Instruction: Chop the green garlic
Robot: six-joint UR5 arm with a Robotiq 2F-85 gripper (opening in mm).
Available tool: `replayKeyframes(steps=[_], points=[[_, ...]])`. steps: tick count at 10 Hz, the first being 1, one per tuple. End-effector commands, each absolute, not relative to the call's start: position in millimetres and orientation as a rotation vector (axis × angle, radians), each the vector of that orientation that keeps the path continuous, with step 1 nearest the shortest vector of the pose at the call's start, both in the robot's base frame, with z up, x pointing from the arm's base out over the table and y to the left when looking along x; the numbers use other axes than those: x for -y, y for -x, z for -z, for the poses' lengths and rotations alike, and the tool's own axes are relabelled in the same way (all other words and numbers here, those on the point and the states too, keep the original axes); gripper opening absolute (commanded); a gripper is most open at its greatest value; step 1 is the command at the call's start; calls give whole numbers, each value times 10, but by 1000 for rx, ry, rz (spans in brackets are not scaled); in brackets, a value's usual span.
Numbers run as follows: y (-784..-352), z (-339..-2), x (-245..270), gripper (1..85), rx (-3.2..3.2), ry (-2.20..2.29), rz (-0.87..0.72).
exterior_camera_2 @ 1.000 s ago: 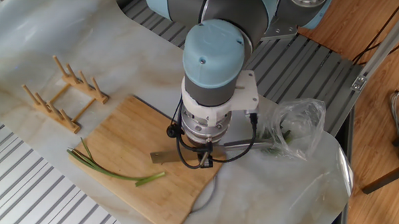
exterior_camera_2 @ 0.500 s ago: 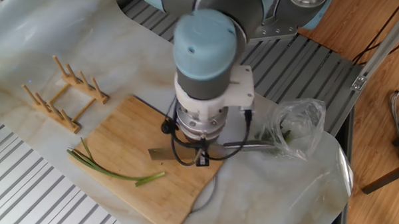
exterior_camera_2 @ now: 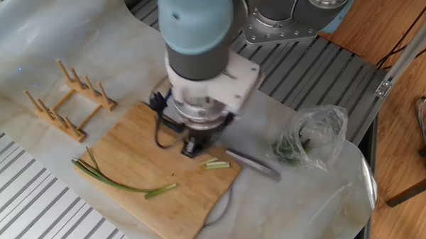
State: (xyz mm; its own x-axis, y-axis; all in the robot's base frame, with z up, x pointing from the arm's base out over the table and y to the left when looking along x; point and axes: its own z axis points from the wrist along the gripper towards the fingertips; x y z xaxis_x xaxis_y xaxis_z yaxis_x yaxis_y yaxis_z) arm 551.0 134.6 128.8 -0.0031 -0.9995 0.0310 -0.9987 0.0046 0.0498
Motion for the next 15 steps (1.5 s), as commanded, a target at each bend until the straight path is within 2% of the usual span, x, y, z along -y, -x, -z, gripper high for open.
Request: replayKeyframes(steps=[1,7,11,15], points=[[-5761,-1340,-1249,13,2577,-1799,-62],[-6016,-1270,-1043,13,2858,-1359,-38],[-6349,-1171,-958,13,3054,-1044,-26],[-6614,-986,-883,13,3117,-977,-16]])
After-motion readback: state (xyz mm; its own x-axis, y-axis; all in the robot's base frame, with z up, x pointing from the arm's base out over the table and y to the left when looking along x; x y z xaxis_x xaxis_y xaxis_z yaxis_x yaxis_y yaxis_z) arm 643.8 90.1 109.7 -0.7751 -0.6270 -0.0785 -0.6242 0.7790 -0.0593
